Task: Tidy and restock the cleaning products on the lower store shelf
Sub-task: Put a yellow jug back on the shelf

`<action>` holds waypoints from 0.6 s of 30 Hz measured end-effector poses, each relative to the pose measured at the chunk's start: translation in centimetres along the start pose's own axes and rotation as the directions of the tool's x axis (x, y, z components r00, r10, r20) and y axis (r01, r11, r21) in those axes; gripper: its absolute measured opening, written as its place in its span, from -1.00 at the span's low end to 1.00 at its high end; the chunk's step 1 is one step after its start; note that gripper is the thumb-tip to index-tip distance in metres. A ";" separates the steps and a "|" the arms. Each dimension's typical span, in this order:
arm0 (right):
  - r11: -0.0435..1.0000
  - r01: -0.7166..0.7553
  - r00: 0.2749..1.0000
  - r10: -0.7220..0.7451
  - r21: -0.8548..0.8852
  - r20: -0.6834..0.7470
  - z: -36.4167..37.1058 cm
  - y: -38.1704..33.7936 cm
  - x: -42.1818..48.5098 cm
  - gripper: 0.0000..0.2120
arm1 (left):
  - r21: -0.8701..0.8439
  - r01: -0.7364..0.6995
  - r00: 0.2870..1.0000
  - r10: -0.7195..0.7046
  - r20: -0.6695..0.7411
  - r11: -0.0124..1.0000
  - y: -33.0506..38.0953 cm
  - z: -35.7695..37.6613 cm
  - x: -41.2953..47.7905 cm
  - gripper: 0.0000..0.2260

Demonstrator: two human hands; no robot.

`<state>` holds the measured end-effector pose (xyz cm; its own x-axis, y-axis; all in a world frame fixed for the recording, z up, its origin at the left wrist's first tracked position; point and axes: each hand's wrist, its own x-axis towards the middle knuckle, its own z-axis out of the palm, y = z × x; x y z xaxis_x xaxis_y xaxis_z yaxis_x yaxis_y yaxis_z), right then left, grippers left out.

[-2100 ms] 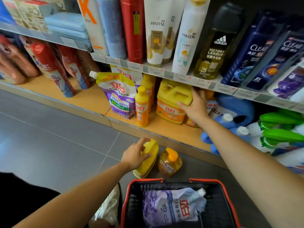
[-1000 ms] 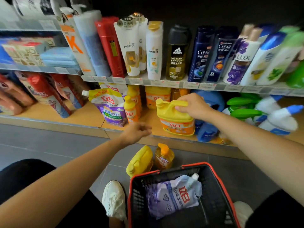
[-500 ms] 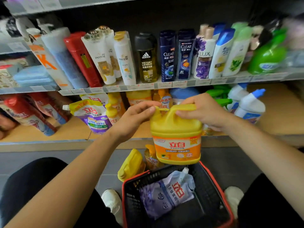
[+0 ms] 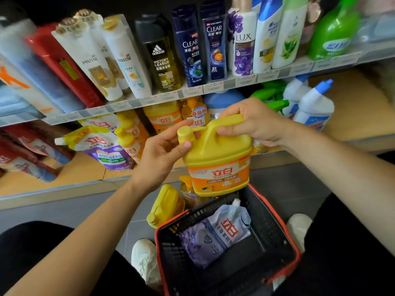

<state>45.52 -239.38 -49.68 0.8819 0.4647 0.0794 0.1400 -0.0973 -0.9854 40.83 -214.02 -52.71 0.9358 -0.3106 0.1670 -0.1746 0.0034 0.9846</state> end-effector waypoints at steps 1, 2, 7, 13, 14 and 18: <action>0.999 0.009 0.999 -0.011 -0.045 -0.044 0.3 -0.1 -0.1 -0.76 | 0.038 -0.034 0.999 0.035 -0.029 0.999 -0.1 0.1 0.0 -0.56; 0.995 0.011 0.996 -0.020 -0.100 -0.091 0.7 -0.2 -0.3 -0.75 | 0.073 -0.063 0.996 0.067 -0.056 0.995 -0.2 0.3 0.0 -0.56; 0.952 -0.011 0.955 -0.080 -0.307 -0.284 3.3 -0.5 -0.8 -0.77 | 0.269 -0.113 0.957 0.177 -0.230 0.957 -0.9 1.1 -0.2 -0.53; 0.949 -0.042 0.903 -0.097 -0.312 -0.419 5.1 -0.4 -0.9 -0.59 | 0.429 -0.078 0.939 0.210 -0.271 0.900 -0.9 1.1 0.5 -0.60; 0.954 -0.046 0.906 -0.085 -0.296 -0.414 5.2 -0.3 -0.9 -0.61 | 0.431 -0.079 0.945 0.205 -0.255 0.899 -0.9 1.0 0.6 -0.63; 0.987 -0.059 0.936 0.001 -0.152 -0.351 4.6 0.3 -0.6 -0.73 | 0.313 -0.056 0.986 0.102 -0.132 0.948 -0.2 -0.2 1.0 -0.71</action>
<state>42.98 -235.66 -50.70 0.9840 0.1258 0.1259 0.1550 -0.2574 -0.9538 41.86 -214.10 -52.78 0.9452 -0.1807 0.2718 -0.3140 -0.2768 0.9082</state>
